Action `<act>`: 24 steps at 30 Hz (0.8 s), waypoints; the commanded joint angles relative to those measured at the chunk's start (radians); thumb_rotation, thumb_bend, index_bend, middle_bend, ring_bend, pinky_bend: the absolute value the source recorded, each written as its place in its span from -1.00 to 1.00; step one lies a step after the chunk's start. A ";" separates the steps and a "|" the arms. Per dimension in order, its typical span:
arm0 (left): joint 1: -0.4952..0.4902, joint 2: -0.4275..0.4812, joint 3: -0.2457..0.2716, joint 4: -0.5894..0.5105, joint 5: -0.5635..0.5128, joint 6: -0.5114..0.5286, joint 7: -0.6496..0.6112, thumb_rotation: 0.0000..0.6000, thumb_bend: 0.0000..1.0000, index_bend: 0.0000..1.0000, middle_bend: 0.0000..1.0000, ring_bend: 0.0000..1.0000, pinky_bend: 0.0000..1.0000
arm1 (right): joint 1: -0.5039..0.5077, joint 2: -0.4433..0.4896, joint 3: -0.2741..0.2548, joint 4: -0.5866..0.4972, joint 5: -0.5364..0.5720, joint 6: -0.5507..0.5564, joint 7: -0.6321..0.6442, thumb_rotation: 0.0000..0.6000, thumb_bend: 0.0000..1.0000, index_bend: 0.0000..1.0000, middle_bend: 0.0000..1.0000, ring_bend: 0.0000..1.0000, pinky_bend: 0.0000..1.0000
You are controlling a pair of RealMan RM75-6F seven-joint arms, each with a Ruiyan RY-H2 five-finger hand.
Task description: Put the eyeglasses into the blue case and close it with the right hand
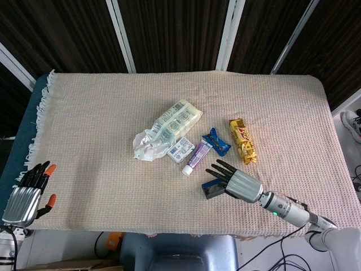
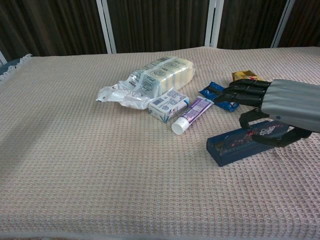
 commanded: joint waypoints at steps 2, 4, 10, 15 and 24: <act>0.000 0.000 0.000 0.000 0.000 0.000 0.000 1.00 -0.18 -1.00 -1.00 -1.00 -0.71 | 0.008 -0.005 0.011 -0.012 0.009 -0.025 -0.001 1.00 0.28 0.54 -0.65 -1.00 -0.85; 0.000 0.000 0.001 -0.001 0.001 0.000 0.001 1.00 -0.18 -1.00 -1.00 -1.00 -0.71 | 0.011 -0.007 0.015 -0.017 0.013 -0.035 0.000 1.00 0.28 0.53 -0.65 -1.00 -0.85; 0.001 0.002 0.001 -0.001 0.003 0.002 -0.005 1.00 -0.18 -1.00 -1.00 -1.00 -0.71 | 0.014 -0.018 0.022 -0.016 0.013 -0.048 -0.008 1.00 0.28 0.51 -0.65 -1.00 -0.86; 0.002 0.003 0.003 0.000 0.007 0.004 -0.006 1.00 -0.18 -1.00 -1.00 -1.00 -0.71 | 0.017 -0.018 0.037 -0.025 0.032 -0.076 -0.016 1.00 0.28 0.37 -0.65 -1.00 -0.88; 0.002 0.003 0.003 -0.001 0.007 0.003 -0.007 1.00 -0.15 -1.00 -1.00 -1.00 -0.71 | 0.041 -0.009 0.080 -0.084 0.079 -0.159 -0.068 1.00 -0.07 0.11 -0.72 -1.00 -0.91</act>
